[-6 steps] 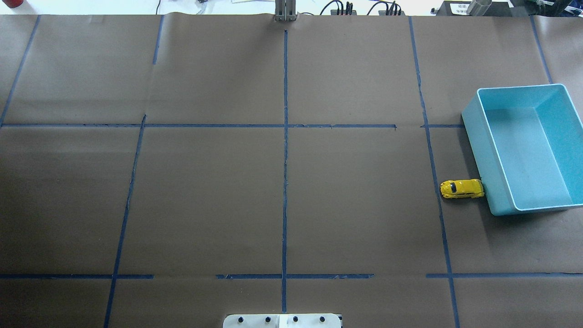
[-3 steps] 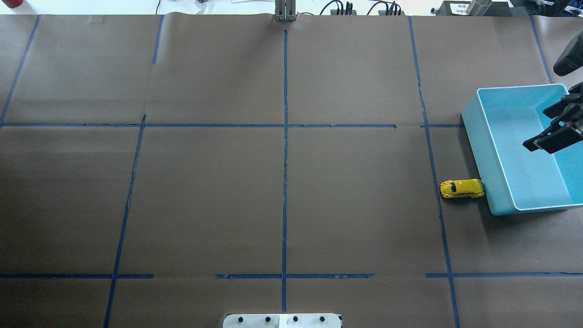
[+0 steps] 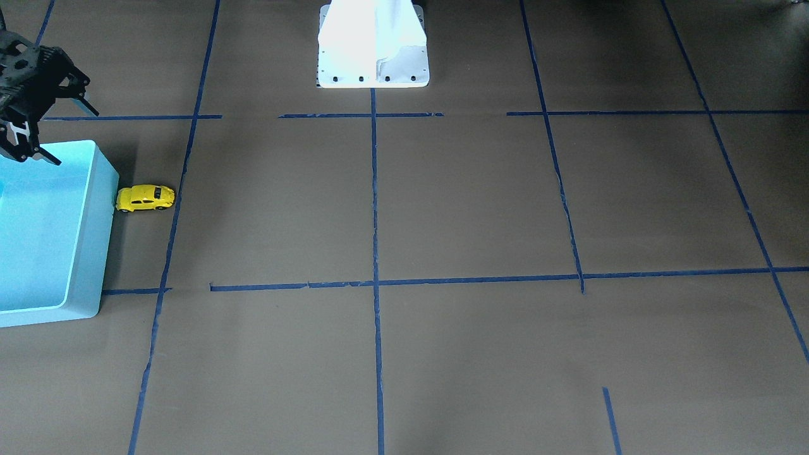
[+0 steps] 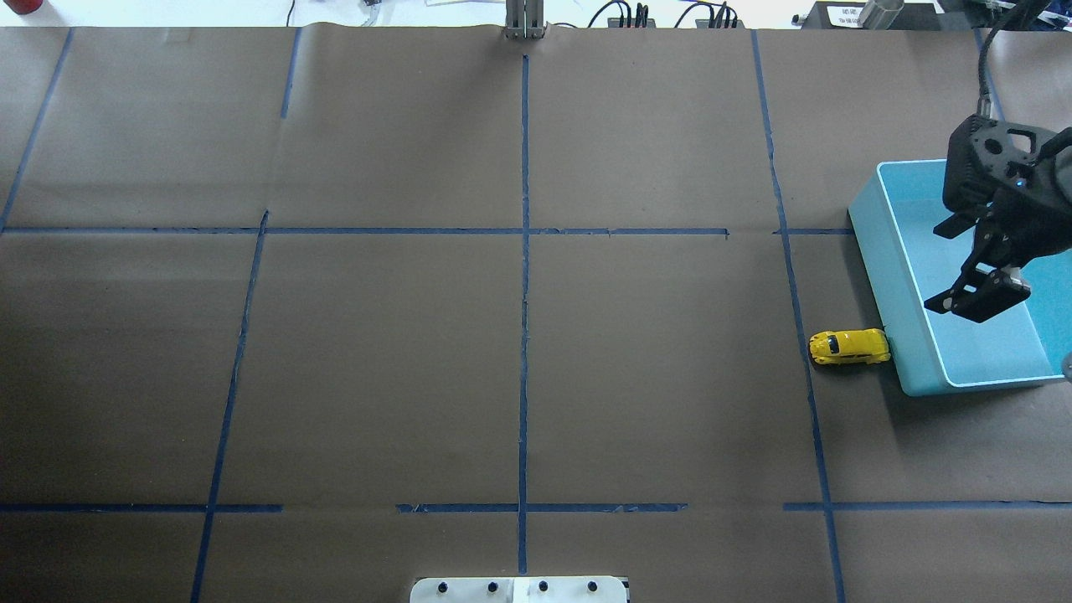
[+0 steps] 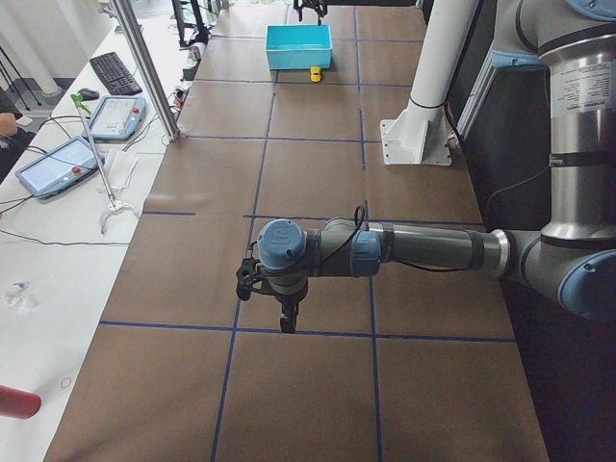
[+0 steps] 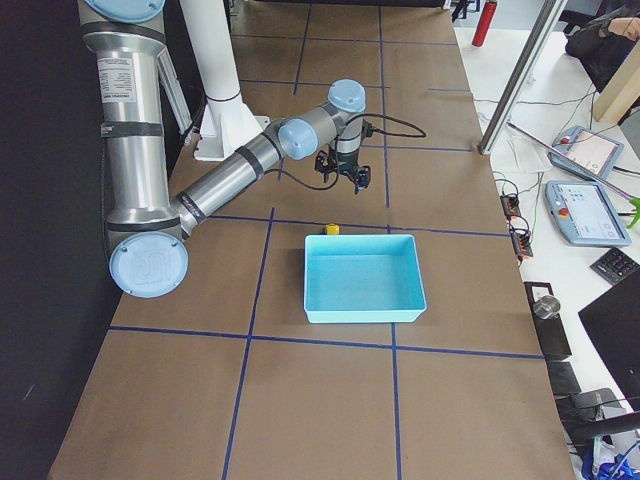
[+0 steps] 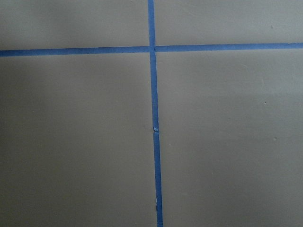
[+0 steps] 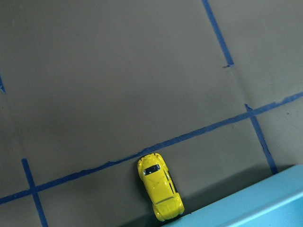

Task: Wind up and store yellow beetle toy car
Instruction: 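Move the right gripper down to the car stopped beside the bin, then close the right gripper around the yellow car, then lift the car with the right gripper and carry it over the bin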

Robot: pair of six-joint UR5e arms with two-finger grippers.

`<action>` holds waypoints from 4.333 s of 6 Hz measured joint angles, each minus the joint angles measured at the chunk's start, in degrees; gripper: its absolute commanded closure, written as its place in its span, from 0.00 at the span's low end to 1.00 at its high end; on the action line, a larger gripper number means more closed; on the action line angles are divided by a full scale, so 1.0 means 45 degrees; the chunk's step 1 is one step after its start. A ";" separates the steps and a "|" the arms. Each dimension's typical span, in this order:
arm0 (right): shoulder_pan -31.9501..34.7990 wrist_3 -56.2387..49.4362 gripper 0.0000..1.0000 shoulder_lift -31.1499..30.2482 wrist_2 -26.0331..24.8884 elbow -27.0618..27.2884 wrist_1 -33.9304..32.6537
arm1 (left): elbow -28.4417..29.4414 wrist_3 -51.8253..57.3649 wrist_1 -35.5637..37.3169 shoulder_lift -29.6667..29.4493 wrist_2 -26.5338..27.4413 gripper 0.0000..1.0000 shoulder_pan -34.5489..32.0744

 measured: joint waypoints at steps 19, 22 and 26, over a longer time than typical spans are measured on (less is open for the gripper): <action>-0.3376 -0.2887 0.00 -0.0762 -0.1888 -0.4508 0.5648 | 0.0772 0.0644 0.0002 0.0364 0.0831 0.00 -0.0020; -0.3357 -0.2899 0.70 -0.0751 -0.1909 -0.4530 0.5648 | 0.0769 0.0613 0.0016 0.0353 0.0799 0.00 -0.0020; -0.3043 -0.2995 1.00 -0.0767 -0.1844 -0.4264 0.5627 | 0.0782 0.0633 -0.0003 0.0310 0.0754 0.00 -0.0020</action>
